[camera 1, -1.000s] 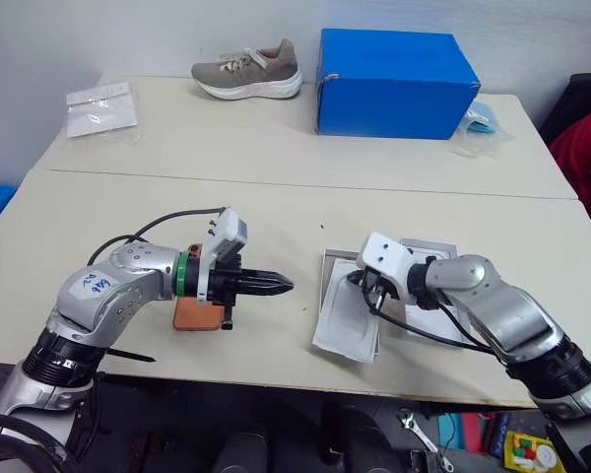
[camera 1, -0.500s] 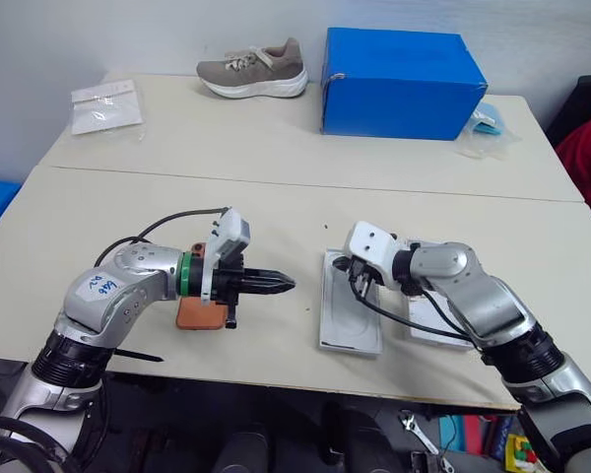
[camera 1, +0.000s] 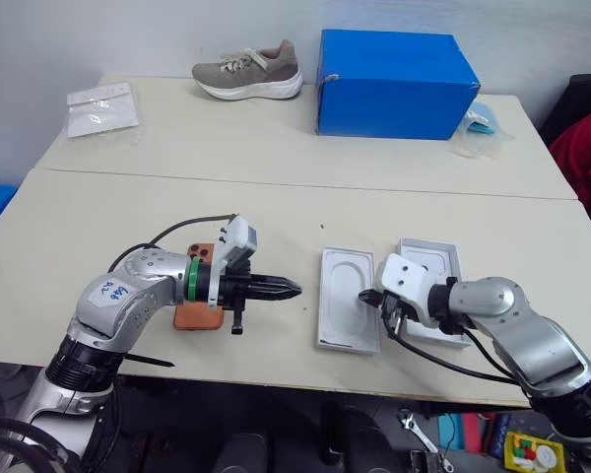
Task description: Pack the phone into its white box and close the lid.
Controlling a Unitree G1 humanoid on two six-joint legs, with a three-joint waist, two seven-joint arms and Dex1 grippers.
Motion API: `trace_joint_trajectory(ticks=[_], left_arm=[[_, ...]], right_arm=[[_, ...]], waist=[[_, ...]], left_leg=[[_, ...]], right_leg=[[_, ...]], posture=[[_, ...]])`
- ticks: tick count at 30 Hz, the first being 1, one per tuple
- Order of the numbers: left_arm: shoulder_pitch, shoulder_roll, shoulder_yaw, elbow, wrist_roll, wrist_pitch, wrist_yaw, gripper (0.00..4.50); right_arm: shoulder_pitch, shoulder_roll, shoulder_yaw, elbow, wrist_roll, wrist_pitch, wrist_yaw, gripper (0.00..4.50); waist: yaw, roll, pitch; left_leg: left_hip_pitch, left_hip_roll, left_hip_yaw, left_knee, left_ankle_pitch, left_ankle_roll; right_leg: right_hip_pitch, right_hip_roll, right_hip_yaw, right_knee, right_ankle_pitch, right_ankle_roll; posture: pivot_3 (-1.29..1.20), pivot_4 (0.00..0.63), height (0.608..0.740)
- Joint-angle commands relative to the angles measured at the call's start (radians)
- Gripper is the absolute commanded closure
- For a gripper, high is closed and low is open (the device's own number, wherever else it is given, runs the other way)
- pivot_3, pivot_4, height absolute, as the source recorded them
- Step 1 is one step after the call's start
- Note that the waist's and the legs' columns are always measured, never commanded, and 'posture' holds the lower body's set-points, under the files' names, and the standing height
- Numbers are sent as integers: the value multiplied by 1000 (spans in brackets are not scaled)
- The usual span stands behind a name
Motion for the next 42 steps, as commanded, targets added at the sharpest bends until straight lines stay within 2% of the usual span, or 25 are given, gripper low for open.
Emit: trace_joint_trajectory(ticks=[1,7,11,15,16,18,22,26,30,33,37,42], left_arm=[[-23,-7,18,-13,6,-2,-11,4491],[-6,-1,47,-17,-6,22,7,4491],[25,41,104,-29,-32,80,15,4491],[57,111,208,21,-75,167,8,4491],[68,136,238,44,-89,193,-2,4109],[86,189,284,91,-108,237,-27,3672],[128,337,339,243,-88,281,-115,2277],[147,445,311,384,-34,288,-182,1155],[131,480,245,454,28,330,-177,21],[93,460,204,467,32,416,-160,21],[36,382,162,485,52,503,-89,21],[0,320,83,471,93,596,-26,21]], right_arm=[[7,13,-22,7,-9,-20,-20,4488],[27,11,-133,-67,96,15,9,4488],[16,10,-187,-118,203,24,76,4488],[-66,44,-136,-105,224,33,83,4488],[-100,67,-101,-85,212,25,81,4500],[-151,101,-47,-45,187,2,83,4500],[-261,190,71,74,121,-59,91,4500],[-342,260,192,203,38,-150,133,4500],[-399,333,273,311,-24,-214,162,4500],[-437,383,314,399,-67,-264,179,4500],[-468,427,354,501,-130,-335,195,4500],[-486,478,384,585,-187,-375,210,4500]], waist=[[1,0,0],[4,0,0],[-1,0,0],[-11,0,0],[-12,0,0],[-22,0,0],[-25,0,0],[-22,1,1],[-22,1,1],[-23,0,0],[-23,-1,-1],[-22,1,-3]], left_leg=[[0,0,0,0,0,0],[-2,0,-1,0,0,0],[-1,0,-1,0,0,0],[0,0,-1,0,0,0],[1,0,0,0,0,0],[1,0,0,0,0,0],[1,1,0,-1,0,0],[0,0,0,-1,0,0],[-3,-2,-3,-2,0,1],[-5,-3,-5,-1,-1,2],[-13,-8,-7,2,1,4],[-12,-16,-7,2,4,7]], right_leg=[[0,0,0,0,0,0],[0,0,0,0,0,0],[0,0,0,1,0,0],[0,0,0,0,0,0],[0,0,0,1,0,0],[0,0,0,1,0,-1],[-1,1,0,4,-1,-2],[-2,0,0,3,-1,-2],[-3,0,0,2,-1,-2],[-4,0,0,3,-1,-2],[-13,-4,0,10,-1,-1],[-14,-12,-1,16,-1,-1]], posture=[[0,150,740],[0,150,740],[0,150,740],[0,150,740],[0,150,740],[0,150,740],[0,150,740],[0,150,740],[0,150,740],[0,150,740],[0,150,740],[0,150,740]])
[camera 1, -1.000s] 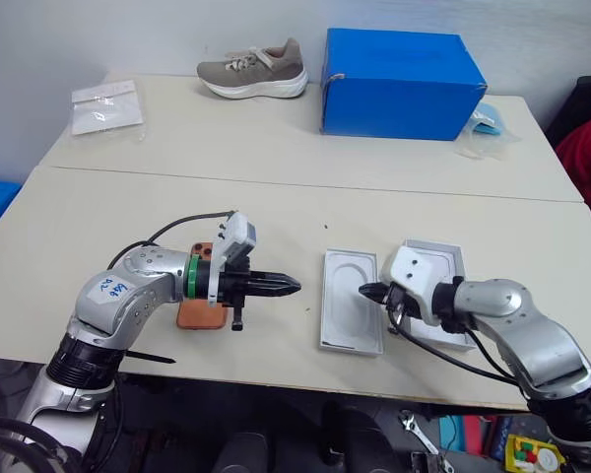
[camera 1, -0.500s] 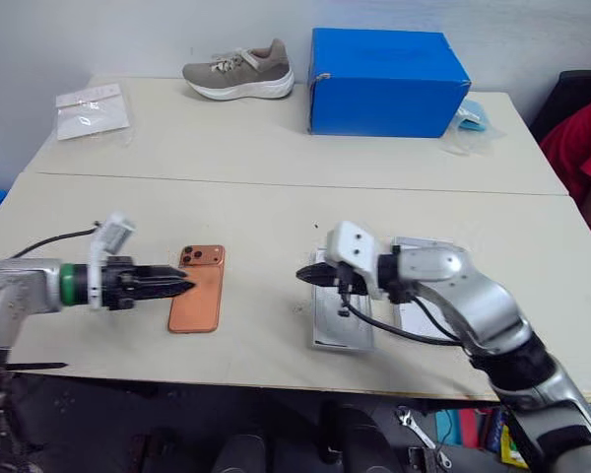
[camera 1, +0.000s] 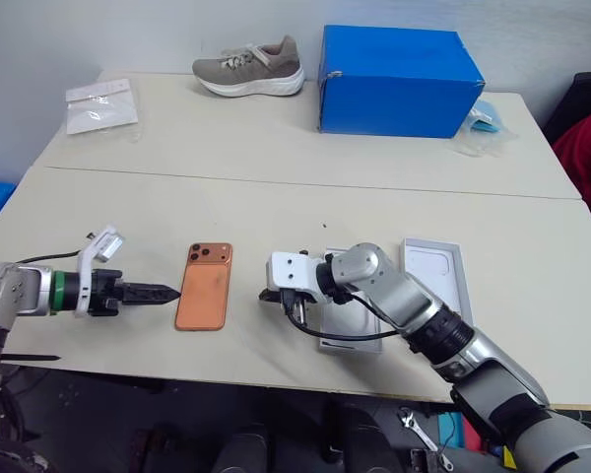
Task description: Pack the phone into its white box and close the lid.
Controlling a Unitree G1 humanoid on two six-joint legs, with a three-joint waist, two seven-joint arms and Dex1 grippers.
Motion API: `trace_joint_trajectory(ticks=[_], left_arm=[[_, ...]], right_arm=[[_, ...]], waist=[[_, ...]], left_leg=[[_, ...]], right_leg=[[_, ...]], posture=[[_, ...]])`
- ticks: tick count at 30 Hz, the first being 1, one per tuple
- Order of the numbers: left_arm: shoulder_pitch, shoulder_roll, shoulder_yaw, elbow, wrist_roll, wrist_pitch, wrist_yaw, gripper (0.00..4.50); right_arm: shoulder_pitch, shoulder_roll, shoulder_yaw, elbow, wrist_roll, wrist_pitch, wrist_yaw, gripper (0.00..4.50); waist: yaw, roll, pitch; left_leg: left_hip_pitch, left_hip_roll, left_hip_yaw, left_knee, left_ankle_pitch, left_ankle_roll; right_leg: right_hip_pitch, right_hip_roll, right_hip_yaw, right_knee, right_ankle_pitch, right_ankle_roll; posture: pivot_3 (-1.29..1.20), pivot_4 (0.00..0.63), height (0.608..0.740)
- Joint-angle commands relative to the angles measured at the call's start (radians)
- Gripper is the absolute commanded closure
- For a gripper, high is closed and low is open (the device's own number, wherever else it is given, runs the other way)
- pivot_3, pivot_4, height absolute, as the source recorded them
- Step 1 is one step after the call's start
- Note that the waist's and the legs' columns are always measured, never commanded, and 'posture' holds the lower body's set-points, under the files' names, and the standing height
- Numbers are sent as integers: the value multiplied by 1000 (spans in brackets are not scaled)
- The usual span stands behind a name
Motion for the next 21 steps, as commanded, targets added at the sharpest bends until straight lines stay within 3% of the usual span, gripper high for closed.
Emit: trace_joint_trajectory(ticks=[1,8,11,21], left_arm=[[6,-41,-107,-19,34,82,46,21],[-11,-86,-177,-100,21,177,70,21],[-19,-132,-179,-117,15,216,95,21],[-58,-324,-69,-93,3,334,215,21]], right_arm=[[-32,44,24,42,-46,-50,8,4500],[-55,109,19,143,-104,-98,2,4500],[-54,118,12,152,-114,-106,8,4500],[-52,138,-21,161,-121,-101,15,4500]], waist=[[-1,2,-1],[-6,11,-11],[-5,15,-14],[3,26,-20]], left_leg=[[1,-2,0,0,1,1],[7,-5,1,-2,3,1],[16,-4,-1,-5,3,1],[18,-9,-8,-6,4,3]], right_leg=[[1,-1,1,0,0,0],[3,-2,6,4,1,1],[13,-2,7,2,0,1],[17,-2,10,2,0,1]], posture=[[0,150,740],[0,150,740],[0,150,740],[0,150,740]])
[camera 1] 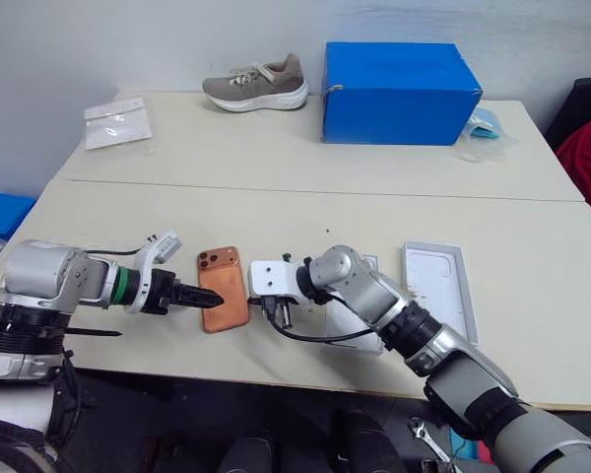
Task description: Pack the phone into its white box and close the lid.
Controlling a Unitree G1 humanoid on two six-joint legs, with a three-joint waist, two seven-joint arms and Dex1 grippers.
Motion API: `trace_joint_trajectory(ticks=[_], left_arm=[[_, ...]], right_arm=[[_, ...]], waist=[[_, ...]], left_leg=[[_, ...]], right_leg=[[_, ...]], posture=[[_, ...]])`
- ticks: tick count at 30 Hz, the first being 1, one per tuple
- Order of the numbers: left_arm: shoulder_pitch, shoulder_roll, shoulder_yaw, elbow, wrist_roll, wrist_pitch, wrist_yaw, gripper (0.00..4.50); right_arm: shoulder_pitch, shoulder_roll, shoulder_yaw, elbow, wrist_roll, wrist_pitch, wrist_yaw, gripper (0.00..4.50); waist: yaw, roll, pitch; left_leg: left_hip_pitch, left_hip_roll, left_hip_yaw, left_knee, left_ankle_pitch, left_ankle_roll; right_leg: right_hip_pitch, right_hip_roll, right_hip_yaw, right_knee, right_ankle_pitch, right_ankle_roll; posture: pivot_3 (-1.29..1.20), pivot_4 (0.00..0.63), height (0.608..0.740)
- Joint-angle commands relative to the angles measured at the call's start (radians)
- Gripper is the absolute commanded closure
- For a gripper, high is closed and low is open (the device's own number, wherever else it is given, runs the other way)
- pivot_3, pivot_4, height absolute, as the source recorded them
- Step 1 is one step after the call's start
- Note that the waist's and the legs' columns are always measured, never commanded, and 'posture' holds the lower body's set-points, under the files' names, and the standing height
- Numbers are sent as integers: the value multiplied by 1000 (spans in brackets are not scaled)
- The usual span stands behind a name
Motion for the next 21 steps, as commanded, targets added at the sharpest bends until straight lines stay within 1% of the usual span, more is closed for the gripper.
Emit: trace_joint_trajectory(ticks=[1,4,8,11,12,15,21], left_arm=[[33,-109,-31,62,-43,45,41,21],[35,-134,10,92,-77,45,60,21],[47,-134,31,108,-104,45,82,21],[43,-129,40,125,-150,45,83,603],[40,-128,36,123,-162,45,87,904],[31,-146,33,123,-181,45,118,904],[20,-151,62,118,-281,45,142,904]], right_arm=[[-5,20,-21,-17,7,-2,3,4500],[1,17,-29,-19,4,2,3,4500],[4,9,-37,-17,0,0,4,4500],[6,7,-41,-17,0,0,6,4500],[7,8,-42,-18,2,0,9,4500],[12,21,-46,-28,11,1,19,4500],[10,34,-49,-18,2,-3,19,4500]], waist=[[1,2,-1],[2,5,-3],[2,5,-3],[1,4,-3],[1,4,-3],[1,4,-3],[1,4,-3]], left_leg=[[0,-1,-1,0,0,0],[0,-3,-3,0,1,1],[0,-3,-6,0,2,1],[0,-4,-7,0,2,1],[0,-4,-7,0,2,1],[-2,-4,-10,0,2,0],[-2,-4,-12,0,2,0]], right_leg=[[0,0,0,0,0,0],[1,-1,1,0,0,0],[2,-1,1,0,0,0],[2,-1,1,0,0,0],[2,-1,1,0,0,0],[1,-1,1,0,0,0],[2,-1,1,0,0,0]], posture=[[0,150,740],[0,150,740],[0,150,740],[0,150,740],[0,150,740],[0,150,740],[0,150,740]])
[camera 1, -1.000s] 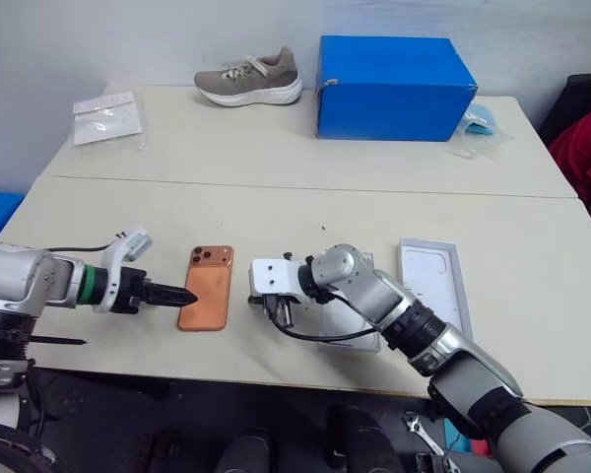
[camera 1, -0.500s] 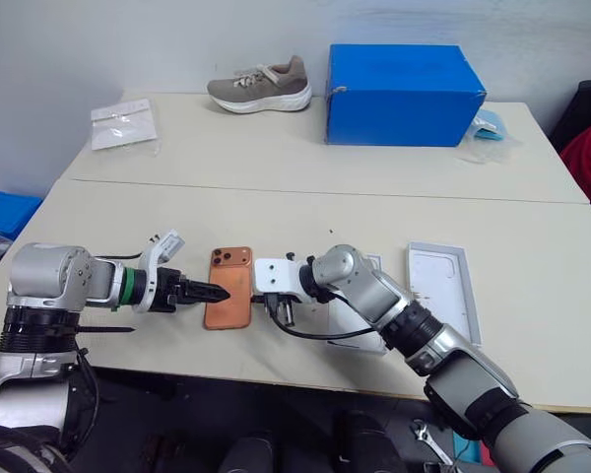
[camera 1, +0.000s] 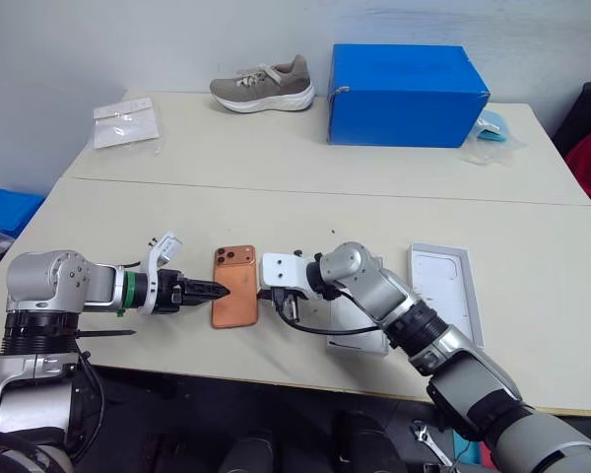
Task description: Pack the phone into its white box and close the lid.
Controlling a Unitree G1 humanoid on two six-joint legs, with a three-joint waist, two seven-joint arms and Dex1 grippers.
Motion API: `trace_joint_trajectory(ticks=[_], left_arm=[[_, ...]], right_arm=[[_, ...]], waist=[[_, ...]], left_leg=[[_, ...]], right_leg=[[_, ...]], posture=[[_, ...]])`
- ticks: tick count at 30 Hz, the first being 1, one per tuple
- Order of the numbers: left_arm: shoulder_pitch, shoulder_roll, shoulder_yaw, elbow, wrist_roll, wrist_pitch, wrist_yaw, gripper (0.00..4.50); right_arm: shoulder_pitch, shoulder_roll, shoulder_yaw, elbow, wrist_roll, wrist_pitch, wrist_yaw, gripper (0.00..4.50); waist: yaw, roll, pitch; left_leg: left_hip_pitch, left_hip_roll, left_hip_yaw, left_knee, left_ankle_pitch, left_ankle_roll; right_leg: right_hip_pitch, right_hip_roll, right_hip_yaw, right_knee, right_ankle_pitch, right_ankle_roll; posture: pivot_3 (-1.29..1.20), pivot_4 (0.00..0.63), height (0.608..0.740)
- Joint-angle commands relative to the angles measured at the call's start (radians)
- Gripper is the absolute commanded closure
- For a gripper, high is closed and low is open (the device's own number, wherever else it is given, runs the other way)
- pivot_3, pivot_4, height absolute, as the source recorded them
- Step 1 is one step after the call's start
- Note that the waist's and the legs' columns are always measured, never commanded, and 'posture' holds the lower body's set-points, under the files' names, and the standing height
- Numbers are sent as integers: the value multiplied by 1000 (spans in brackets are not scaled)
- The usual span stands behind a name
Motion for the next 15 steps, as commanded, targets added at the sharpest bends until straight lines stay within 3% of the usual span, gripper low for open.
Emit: trace_joint_trajectory(ticks=[1,9,12,15], left_arm=[[9,-84,-35,22,-136,29,-8,904],[6,-84,24,44,-244,29,32,904],[13,-86,33,42,-271,29,66,904],[16,-84,39,43,-279,29,96,904]], right_arm=[[-3,44,7,-23,11,-22,2,4500],[2,51,-8,-16,-2,-25,12,4500],[6,53,-11,-13,-7,-30,15,4500],[7,54,-13,-11,-10,-35,16,4500]], waist=[[0,0,0],[-3,-2,1],[-24,-18,9],[-33,-18,9]], left_leg=[[0,0,0,0,0,0],[-3,0,-2,0,0,-1],[-5,3,-3,0,0,-4],[-4,4,-5,-1,0,-7]], right_leg=[[0,0,0,0,0,0],[-2,0,0,-1,0,0],[-4,1,-1,-2,0,0],[-4,2,-2,-2,0,0]], posture=[[0,150,740],[0,150,740],[0,150,740],[0,150,740]])
